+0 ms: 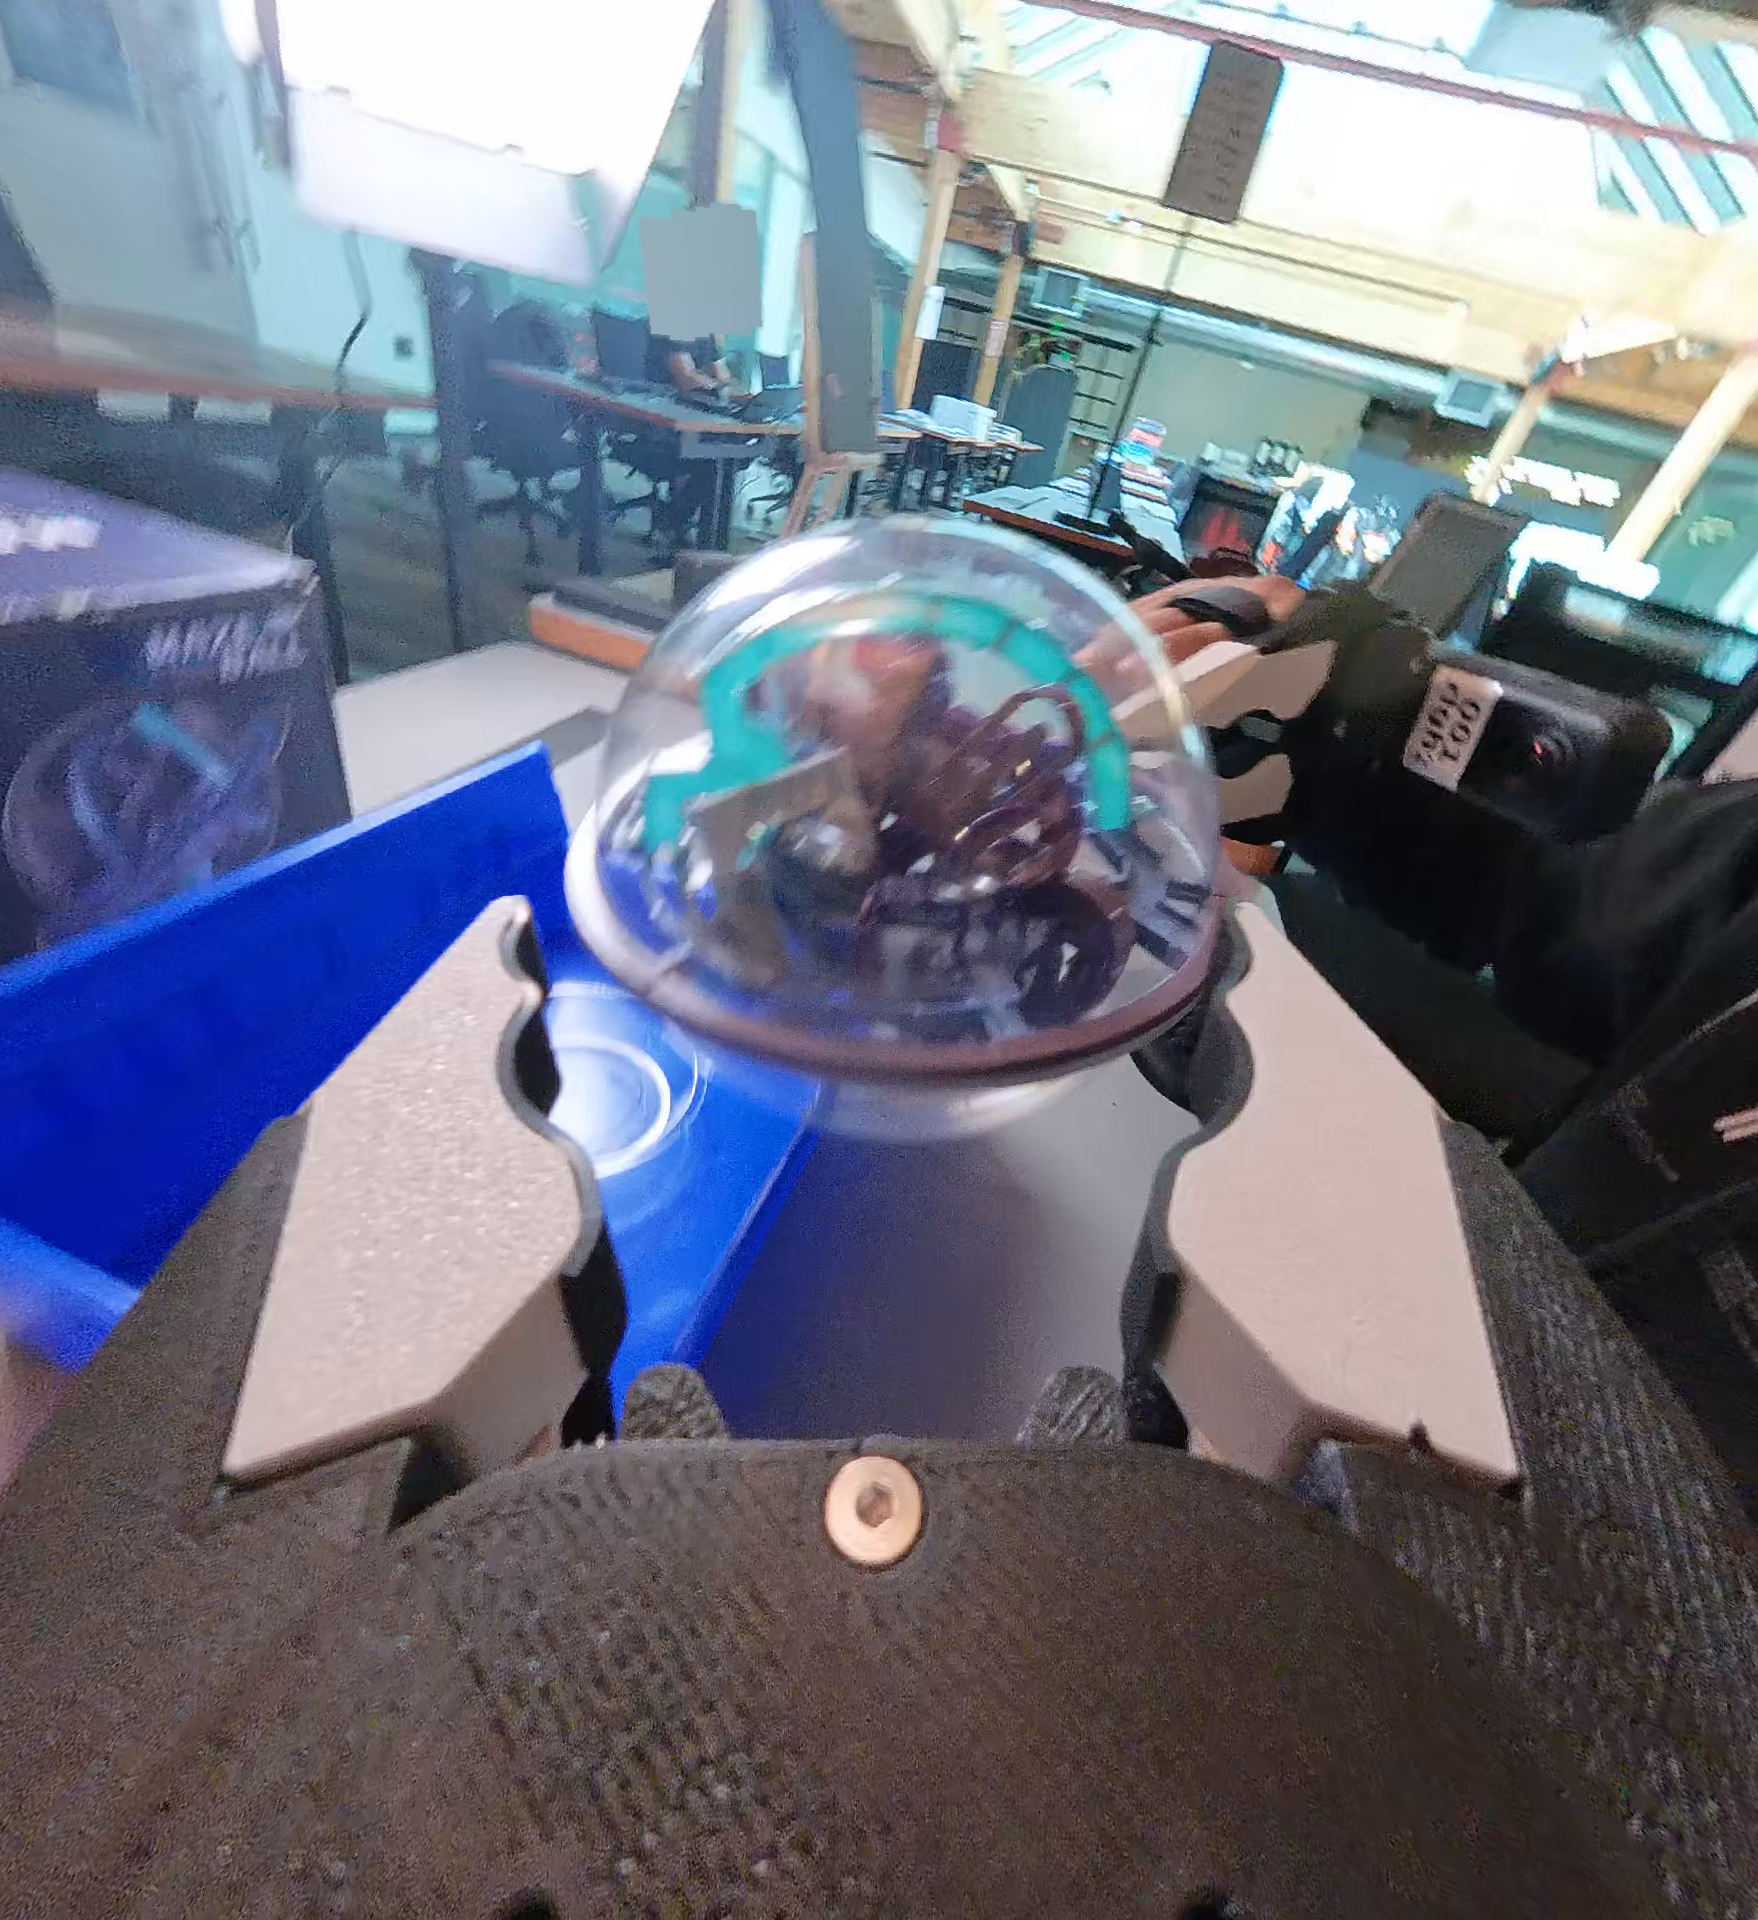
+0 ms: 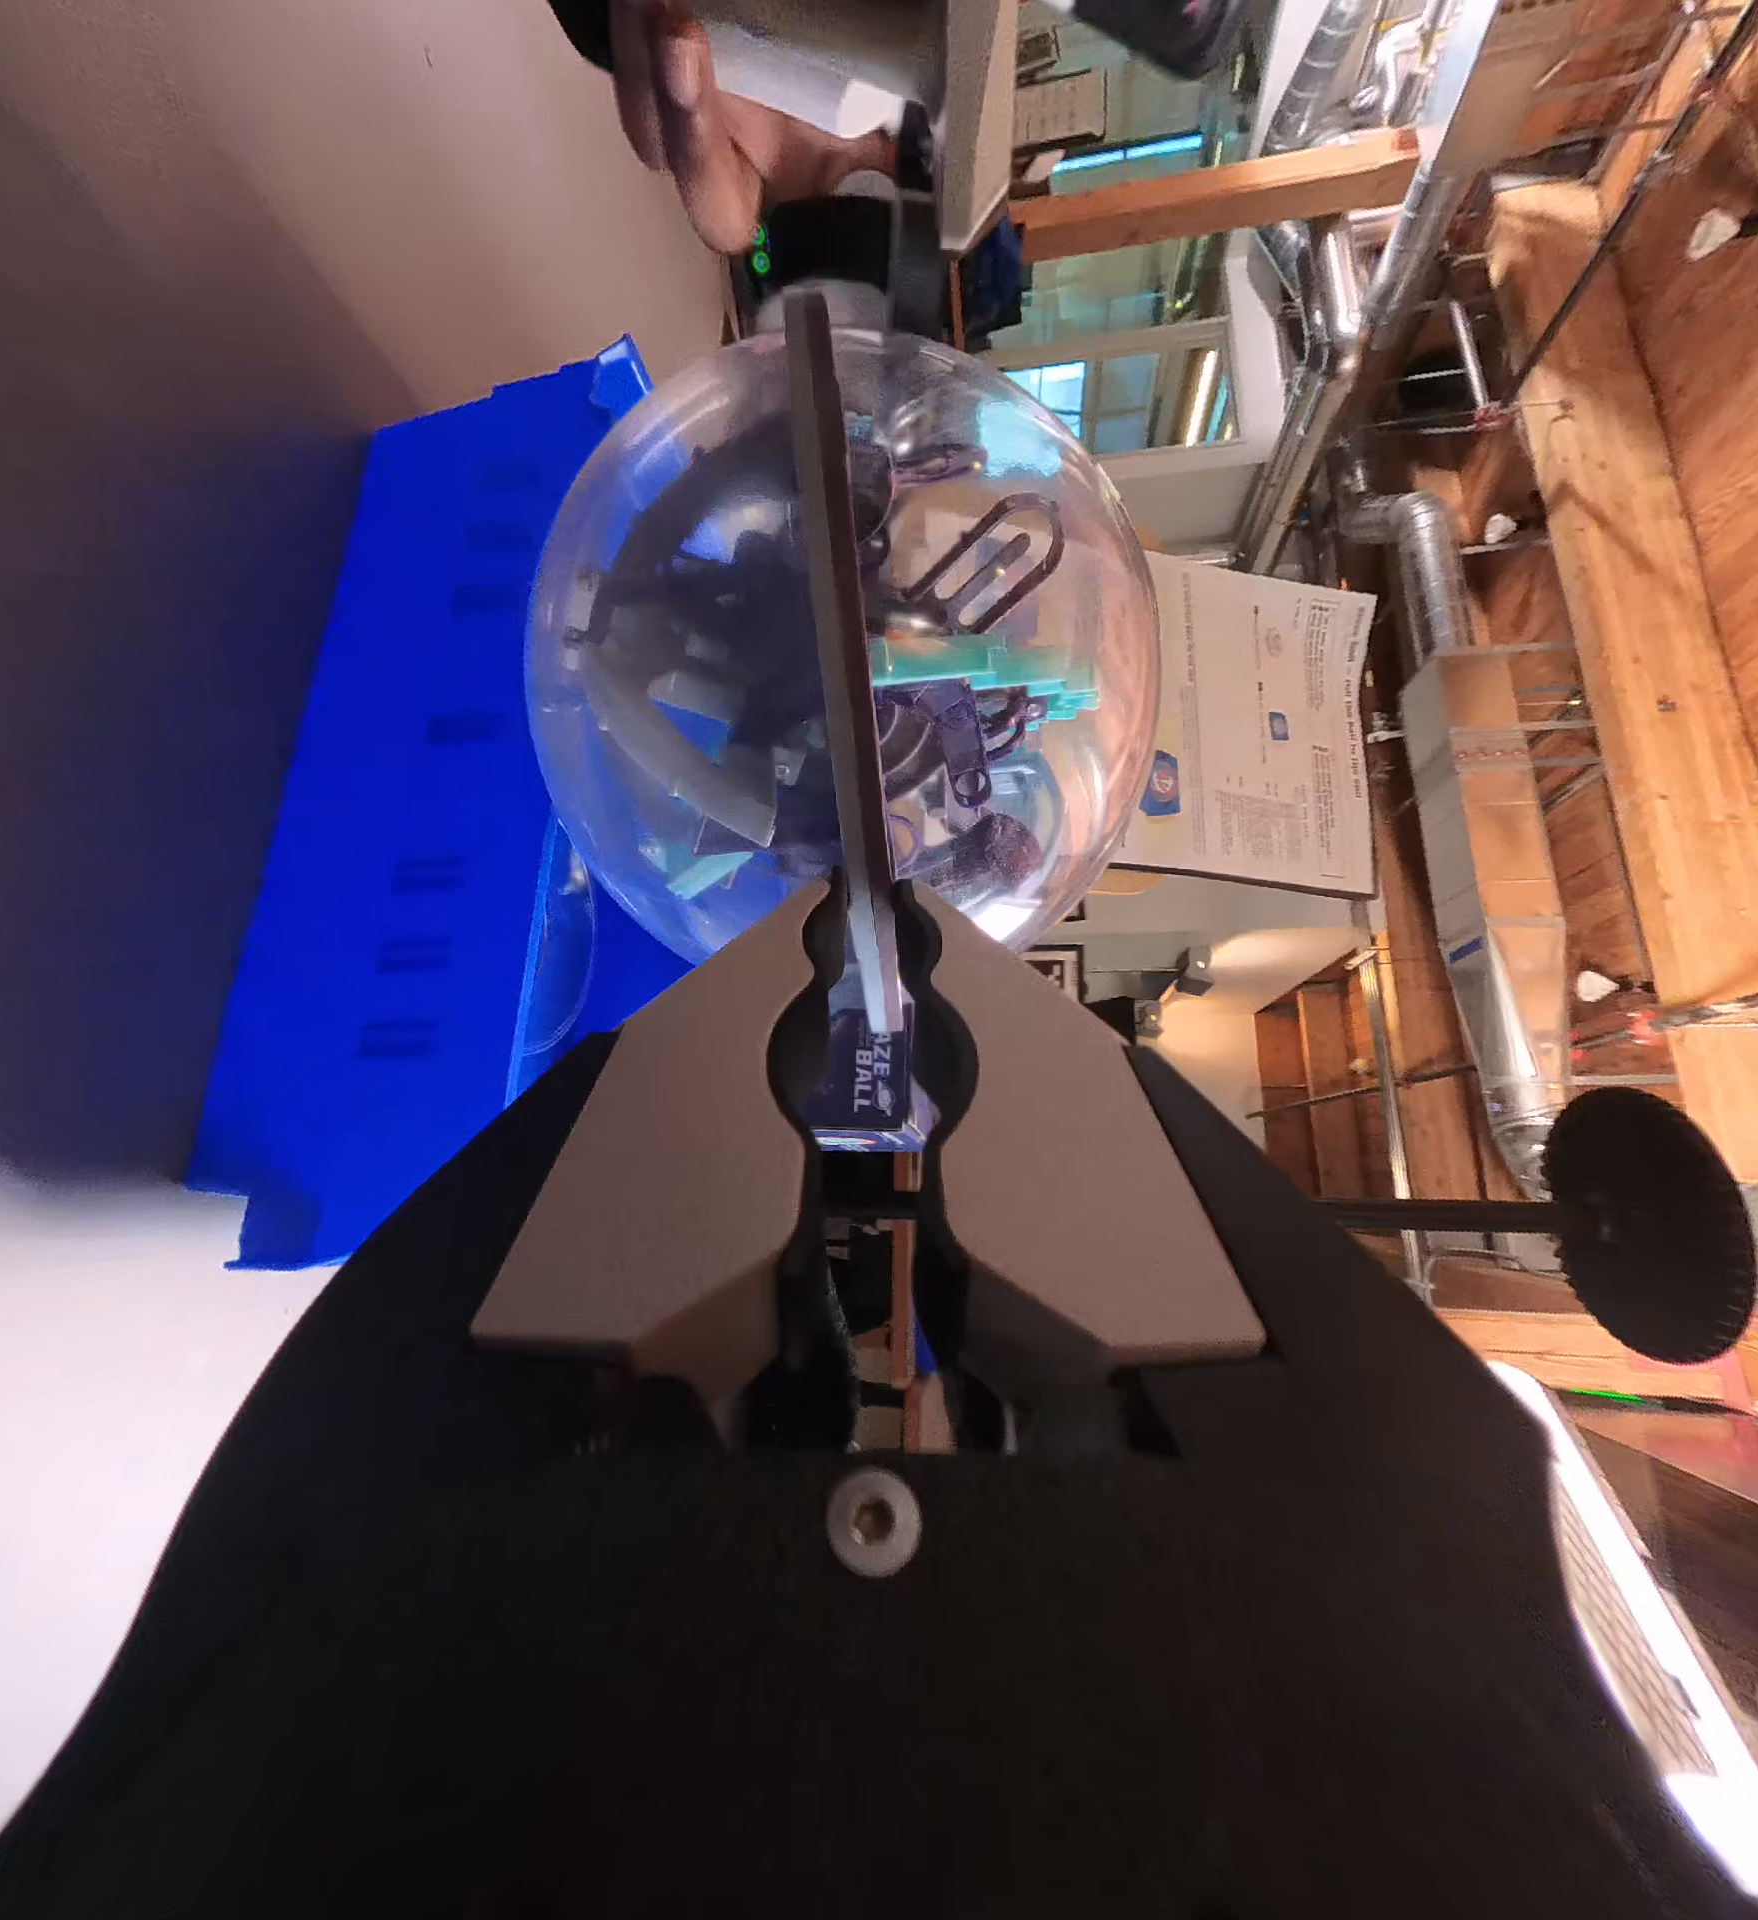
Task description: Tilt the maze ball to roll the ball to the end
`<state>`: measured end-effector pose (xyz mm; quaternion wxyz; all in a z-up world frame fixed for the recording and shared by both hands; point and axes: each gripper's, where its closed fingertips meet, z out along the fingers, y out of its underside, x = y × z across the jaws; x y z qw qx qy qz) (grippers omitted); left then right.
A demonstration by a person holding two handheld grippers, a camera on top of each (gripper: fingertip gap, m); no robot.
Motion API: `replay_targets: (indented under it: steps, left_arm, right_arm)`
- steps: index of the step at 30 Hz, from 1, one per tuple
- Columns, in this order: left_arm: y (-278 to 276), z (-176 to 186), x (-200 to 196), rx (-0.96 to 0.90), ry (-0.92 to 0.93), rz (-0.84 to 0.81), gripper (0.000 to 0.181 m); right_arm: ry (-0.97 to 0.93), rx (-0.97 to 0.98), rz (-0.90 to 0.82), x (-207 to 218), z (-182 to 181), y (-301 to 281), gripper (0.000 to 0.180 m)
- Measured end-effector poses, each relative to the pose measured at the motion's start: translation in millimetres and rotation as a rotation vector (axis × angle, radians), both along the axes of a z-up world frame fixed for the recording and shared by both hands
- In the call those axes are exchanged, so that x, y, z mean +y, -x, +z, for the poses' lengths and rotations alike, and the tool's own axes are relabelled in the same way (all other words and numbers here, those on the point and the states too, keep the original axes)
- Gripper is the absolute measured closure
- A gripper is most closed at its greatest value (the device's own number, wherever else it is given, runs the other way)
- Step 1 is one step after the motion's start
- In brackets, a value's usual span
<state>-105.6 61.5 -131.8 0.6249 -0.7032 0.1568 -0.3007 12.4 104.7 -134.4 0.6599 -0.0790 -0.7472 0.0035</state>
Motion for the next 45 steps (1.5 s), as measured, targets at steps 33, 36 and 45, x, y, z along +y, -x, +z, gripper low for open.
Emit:
replay_targets:
  steps: [33, 36, 45]
  left_arm:
    - [3, -42, -10, -0.718, 0.208, 0.037, 0.173]
    - [7, -47, -9, -0.726, 0.213, 0.052, 0.173]
    - [4, -51, -10, -0.647, 0.149, 0.028, 0.181]
  right_arm:
    - [1.086, -0.085, -0.033, 19, -65, -5, 0.127]
    - [1.316, -0.193, 0.017, 8, -71, -2, 0.119]
    - [1.744, -0.320, 0.078, 11, -53, 22, 0.125]
